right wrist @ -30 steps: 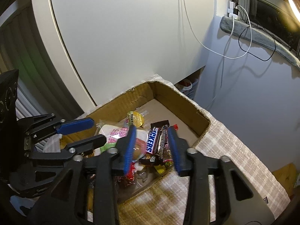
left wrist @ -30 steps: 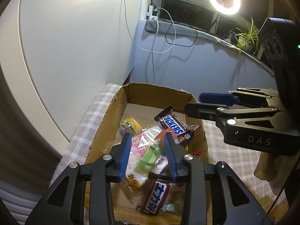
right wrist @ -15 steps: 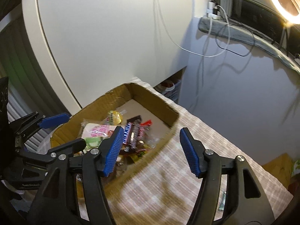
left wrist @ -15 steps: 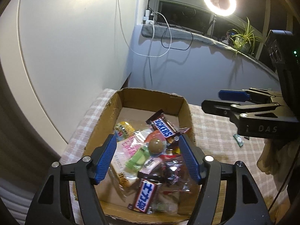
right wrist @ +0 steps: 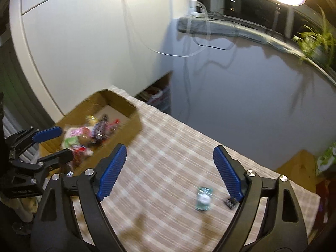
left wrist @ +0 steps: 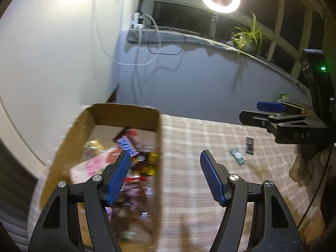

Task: Organize snacks
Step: 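Move both open grippers back to the mint packet and black candy, then grasp the mint-green packet with the left gripper while the right grasps the black candy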

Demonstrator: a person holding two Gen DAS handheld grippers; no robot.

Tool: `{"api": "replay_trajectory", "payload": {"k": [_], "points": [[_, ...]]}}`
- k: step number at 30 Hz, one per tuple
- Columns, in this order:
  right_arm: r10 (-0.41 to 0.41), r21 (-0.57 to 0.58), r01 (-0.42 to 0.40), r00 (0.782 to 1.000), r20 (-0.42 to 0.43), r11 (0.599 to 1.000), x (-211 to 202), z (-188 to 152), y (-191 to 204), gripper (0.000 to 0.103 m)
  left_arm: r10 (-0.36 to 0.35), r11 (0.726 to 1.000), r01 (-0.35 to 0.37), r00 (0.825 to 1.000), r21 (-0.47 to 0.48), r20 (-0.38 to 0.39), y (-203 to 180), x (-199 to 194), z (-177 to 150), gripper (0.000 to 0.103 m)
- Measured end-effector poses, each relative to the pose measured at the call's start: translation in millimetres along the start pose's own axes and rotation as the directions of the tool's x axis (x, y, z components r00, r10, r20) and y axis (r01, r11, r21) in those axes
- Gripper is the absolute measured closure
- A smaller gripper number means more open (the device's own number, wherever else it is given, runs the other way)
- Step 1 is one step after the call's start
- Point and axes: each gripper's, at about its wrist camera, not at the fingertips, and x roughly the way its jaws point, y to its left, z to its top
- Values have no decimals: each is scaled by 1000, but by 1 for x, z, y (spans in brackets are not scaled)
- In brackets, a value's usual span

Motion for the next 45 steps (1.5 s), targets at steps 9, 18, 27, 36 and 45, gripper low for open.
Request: {"api": "replay_trajectory", "payload": {"k": [9,18,27,36,45], "points": [[-64,80,70,995,-73,994,-3,-33,-70,14,-98,993,101,993,54,-59,-58,32,-2,34],[13,287,37,985,-171,957,27,-66,-135,17,-184,977,200,966,73,-182,-107,79,-12,50],[84,413,28,964,-251,910,67,-88,-157,48,-213,971,236,936,49,-281,-135,123,-18,56],[0,339,98,961,-278,936,80,-81,-143,57,-174,974,209,941,92,-291,-157,147,-20,67],[-66,207,137,946,-318,969,81,-83,-131,66,-122,974,167,956,153,-268,-167,154,-23,72]]}}
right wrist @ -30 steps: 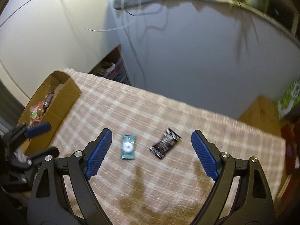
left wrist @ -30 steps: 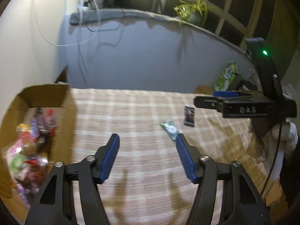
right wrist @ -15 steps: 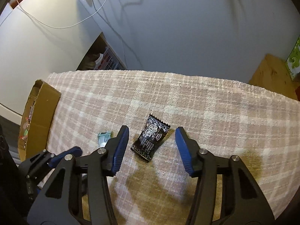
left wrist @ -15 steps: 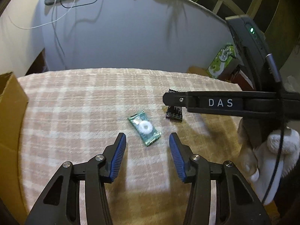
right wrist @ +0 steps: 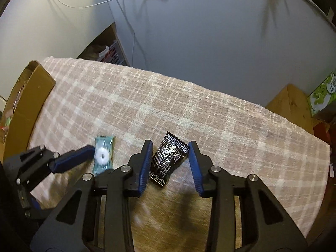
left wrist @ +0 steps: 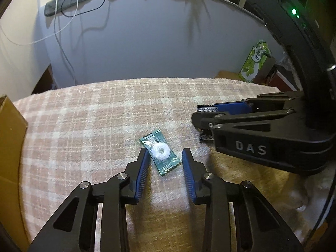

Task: Organize snacks
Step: 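Grasp the mint-green packet with the left gripper while the right grasps the black candy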

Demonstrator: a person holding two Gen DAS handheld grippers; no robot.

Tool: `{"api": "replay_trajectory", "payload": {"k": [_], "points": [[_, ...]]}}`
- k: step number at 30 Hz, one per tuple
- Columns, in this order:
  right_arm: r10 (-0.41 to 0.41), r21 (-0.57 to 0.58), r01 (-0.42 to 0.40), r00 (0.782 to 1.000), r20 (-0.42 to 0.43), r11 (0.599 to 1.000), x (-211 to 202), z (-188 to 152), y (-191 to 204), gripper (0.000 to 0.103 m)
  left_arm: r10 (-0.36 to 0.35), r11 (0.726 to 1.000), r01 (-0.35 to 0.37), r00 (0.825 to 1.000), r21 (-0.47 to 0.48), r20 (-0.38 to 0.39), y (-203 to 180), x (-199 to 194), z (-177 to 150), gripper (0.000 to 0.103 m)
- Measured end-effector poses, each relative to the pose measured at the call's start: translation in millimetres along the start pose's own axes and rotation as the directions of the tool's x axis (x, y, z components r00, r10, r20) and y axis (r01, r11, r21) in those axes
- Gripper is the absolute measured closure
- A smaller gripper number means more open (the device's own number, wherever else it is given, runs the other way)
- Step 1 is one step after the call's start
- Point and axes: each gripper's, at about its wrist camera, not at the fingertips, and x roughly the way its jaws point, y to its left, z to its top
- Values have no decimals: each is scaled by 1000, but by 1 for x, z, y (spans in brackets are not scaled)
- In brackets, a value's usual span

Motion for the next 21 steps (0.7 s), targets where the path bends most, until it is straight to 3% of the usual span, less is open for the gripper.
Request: {"api": "replay_trajectory", "payload": {"k": [10,16,17,19,21], "points": [[-24,-21,24,1000,9,999,-11,-17,-10,66,27,999,-27,1000,33,11,-3,6,3,78],[-23,-24,23,1000,16,999,-14,-20,-12,66,1,1000,-1,1000,10,7,6,7,7,81],[-33,-21,33,999,19,999,-14,-21,-12,64,-3,1000,3,1000,7,7,7,7,6,81],[-64,-36,65,998,22,997,-13,-24,-10,41,-9,1000,9,1000,1,8,10,5,5,82],[-90,-48,91,995,33,995,-15,-29,-8,38,-12,1000,12,1000,-7,8,13,5,5,82]]}}
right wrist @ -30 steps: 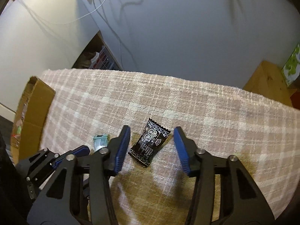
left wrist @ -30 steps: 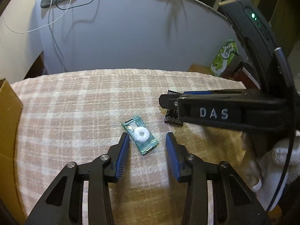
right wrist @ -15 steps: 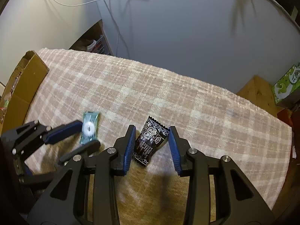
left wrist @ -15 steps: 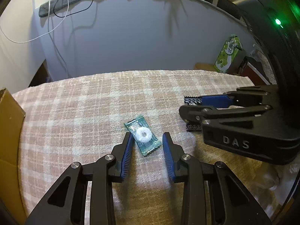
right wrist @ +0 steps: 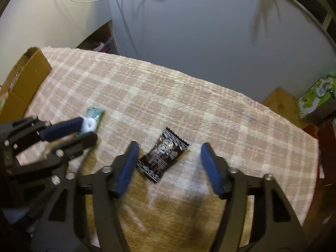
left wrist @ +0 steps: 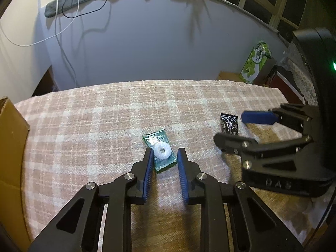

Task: Organize snacks
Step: 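Grasp the mint-green packet with the left gripper while the right grasps the black candy, then carry the mint packet and black candy with both grippers over the box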

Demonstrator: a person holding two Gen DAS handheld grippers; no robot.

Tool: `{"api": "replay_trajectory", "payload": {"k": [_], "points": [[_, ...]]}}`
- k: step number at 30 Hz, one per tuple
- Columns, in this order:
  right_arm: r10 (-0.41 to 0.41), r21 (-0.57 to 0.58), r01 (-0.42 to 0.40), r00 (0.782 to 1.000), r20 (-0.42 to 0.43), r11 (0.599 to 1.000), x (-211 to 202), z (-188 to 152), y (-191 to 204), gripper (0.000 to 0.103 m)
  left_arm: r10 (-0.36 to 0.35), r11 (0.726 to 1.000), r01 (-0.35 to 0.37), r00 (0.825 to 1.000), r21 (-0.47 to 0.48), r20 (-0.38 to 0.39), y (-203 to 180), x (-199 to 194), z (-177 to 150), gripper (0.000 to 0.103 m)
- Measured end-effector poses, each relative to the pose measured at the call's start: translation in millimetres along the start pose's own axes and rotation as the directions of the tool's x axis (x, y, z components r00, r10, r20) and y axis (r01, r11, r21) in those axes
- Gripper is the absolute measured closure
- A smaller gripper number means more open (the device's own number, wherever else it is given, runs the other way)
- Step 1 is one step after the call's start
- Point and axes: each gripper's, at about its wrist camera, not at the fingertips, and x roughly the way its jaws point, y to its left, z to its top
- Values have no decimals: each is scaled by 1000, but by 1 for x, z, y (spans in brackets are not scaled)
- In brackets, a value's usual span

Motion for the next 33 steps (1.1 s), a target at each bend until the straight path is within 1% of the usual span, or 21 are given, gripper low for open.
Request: {"api": "replay_trajectory", "payload": {"k": [2,3,5,6,7,13,22,27,33], "points": [[10,3,-10,1000,-5,1000,1,-4,0,39,-2,1000,2,1000,-6,0,1,-1,-1,82],[16,8,-16,1000,4,1000,0,-5,0,42,-2,1000,2,1000,-7,0,1,-2,-1,82],[21,8,-21,1000,13,1000,-2,-4,0,57,2,1000,-2,1000,-5,1,0,-3,-3,82],[18,5,-18,1000,17,1000,-2,-4,0,72,3,1000,-3,1000,-4,1,1,-5,-4,82],[16,3,-16,1000,17,1000,-3,-3,0,81,3,1000,-3,1000,-6,2,2,-7,-5,82],[53,24,-53,998,22,998,-7,-2,-1,81,2,1000,-2,1000,-18,15,10,-21,-11,82],[101,16,-103,992,82,995,-40,-2,14,82,20,999,-17,996,-43,86,28,-68,-15,82],[129,-17,-128,984,121,992,-65,-2,32,82,37,997,-30,992,-66,119,39,-95,-19,82],[171,-63,-163,973,156,985,-88,6,65,81,75,995,-63,985,-80,159,49,-120,-24,82]]}}
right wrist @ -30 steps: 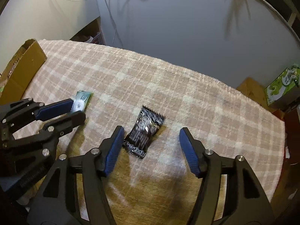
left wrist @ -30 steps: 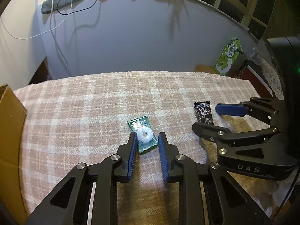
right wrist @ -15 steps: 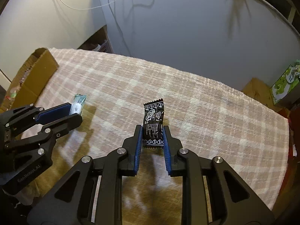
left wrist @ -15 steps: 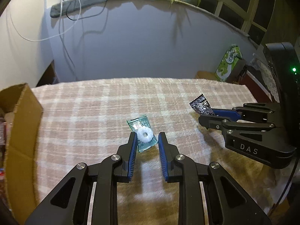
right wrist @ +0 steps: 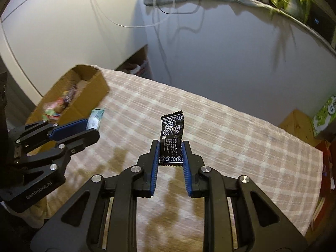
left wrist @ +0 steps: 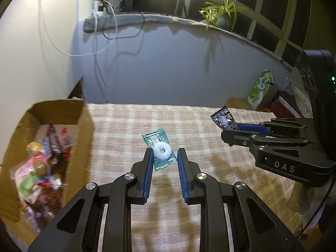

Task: Organize snacks
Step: 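Carry the mint packet and black candy with both grippers over the box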

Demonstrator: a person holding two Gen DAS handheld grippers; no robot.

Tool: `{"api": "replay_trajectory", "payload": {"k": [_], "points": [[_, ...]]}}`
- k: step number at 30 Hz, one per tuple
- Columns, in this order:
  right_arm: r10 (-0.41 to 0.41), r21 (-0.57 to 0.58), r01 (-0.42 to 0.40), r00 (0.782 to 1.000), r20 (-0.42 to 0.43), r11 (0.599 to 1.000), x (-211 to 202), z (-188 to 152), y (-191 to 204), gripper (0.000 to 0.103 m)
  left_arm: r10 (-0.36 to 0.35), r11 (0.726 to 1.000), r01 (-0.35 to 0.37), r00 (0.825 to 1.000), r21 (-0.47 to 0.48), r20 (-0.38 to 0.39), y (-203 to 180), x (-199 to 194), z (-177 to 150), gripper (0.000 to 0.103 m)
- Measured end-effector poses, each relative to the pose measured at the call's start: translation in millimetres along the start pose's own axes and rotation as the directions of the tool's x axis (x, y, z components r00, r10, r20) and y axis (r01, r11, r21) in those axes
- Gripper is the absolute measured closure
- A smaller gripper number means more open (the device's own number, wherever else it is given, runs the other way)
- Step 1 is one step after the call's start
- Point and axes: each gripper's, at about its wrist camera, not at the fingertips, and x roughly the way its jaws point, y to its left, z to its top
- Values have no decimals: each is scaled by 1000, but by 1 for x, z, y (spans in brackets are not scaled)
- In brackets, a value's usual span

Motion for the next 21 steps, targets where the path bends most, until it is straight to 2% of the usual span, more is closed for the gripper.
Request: {"api": "replay_trajectory", "payload": {"k": [9,21], "points": [[70,-70,-67,997,41,995,-1,27,60,82,68,997,-66,996,-41,54,36,-36,-4,82],[162,-167,-152,986,43,974,18,60,144,81,151,983,-139,984,-119,90,97,-68,-14,82]]}}
